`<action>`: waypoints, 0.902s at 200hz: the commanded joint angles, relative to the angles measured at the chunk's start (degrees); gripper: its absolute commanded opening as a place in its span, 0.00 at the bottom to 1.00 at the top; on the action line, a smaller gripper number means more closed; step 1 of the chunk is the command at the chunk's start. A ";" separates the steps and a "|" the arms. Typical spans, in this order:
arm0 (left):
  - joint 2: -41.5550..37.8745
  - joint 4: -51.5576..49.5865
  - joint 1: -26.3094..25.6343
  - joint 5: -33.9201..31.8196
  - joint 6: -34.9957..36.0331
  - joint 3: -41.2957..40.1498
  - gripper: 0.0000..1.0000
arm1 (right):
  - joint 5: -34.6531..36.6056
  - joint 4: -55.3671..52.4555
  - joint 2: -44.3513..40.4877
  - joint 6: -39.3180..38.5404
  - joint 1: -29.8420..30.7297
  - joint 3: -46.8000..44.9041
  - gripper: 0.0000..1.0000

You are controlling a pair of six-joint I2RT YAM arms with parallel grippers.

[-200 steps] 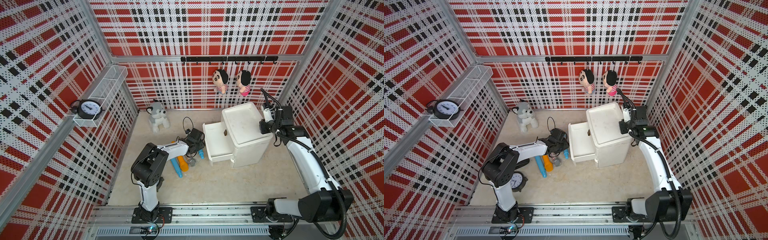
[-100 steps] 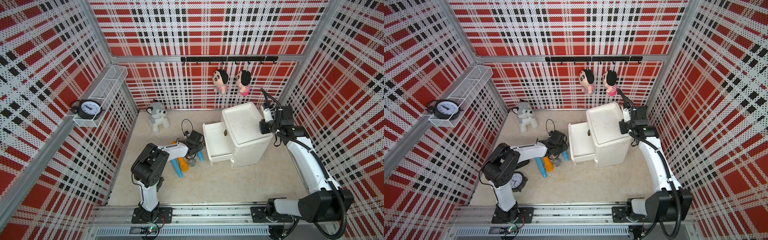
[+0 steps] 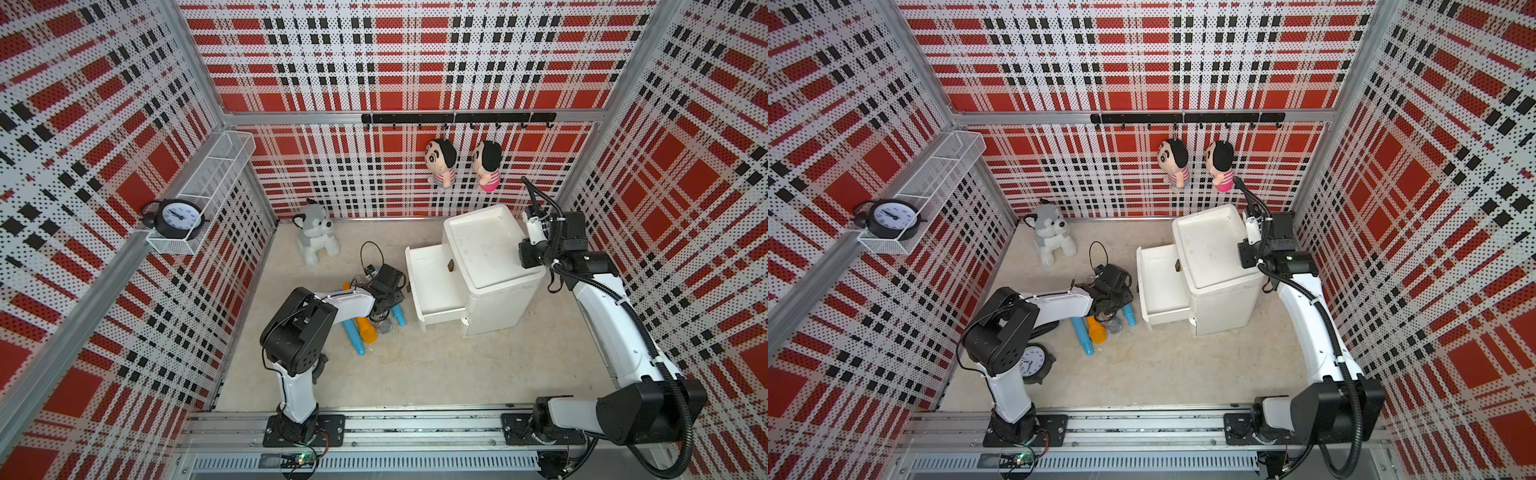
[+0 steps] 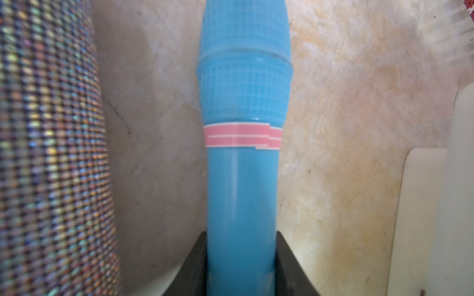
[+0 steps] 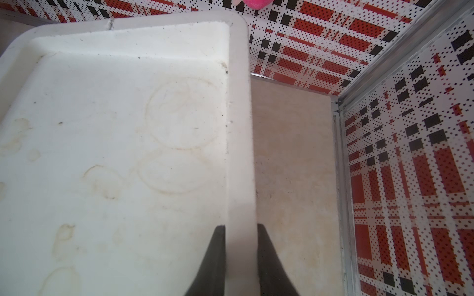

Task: Take the microphone out of the drawer
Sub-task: Move the microphone to the center of the board.

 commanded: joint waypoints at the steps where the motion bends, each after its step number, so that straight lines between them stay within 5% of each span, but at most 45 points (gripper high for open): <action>1: -0.26 -5.46 0.43 0.23 -0.72 -2.40 0.01 | 1.64 9.70 -0.75 -1.72 -0.21 1.01 0.00; 127: -4.27 -8.01 0.36 -2.41 0.50 -7.41 0.03 | 1.99 9.52 -1.03 -1.90 -0.25 1.01 0.00; 180: -4.72 -7.99 0.23 -2.33 0.69 -7.33 0.23 | 1.83 9.64 -1.07 -1.89 -0.22 1.01 0.00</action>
